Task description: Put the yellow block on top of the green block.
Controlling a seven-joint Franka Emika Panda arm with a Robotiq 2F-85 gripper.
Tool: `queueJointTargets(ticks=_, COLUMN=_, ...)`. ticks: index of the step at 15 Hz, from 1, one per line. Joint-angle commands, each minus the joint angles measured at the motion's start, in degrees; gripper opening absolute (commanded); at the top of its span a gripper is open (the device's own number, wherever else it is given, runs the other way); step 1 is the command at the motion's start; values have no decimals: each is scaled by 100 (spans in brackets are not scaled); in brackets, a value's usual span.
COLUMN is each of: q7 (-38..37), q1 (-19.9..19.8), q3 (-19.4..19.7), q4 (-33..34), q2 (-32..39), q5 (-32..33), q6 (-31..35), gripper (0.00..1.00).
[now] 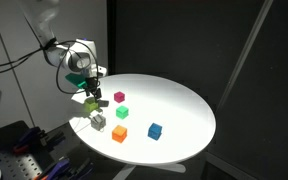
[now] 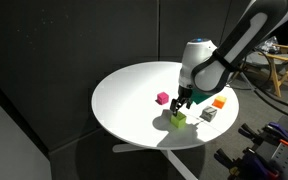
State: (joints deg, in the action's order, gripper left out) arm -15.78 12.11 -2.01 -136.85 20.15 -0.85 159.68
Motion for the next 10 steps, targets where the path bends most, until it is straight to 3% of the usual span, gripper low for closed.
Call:
queueJointTargets(ticks=1, q7=-179, q1=97, q3=82, q4=113, q2=151, q5=89, q6=92, gripper=100)
queueJointTargets(ticks=10, q7=-151, q1=139, q3=108, q4=169, q2=319, q5=61, q6=134, gripper=100)
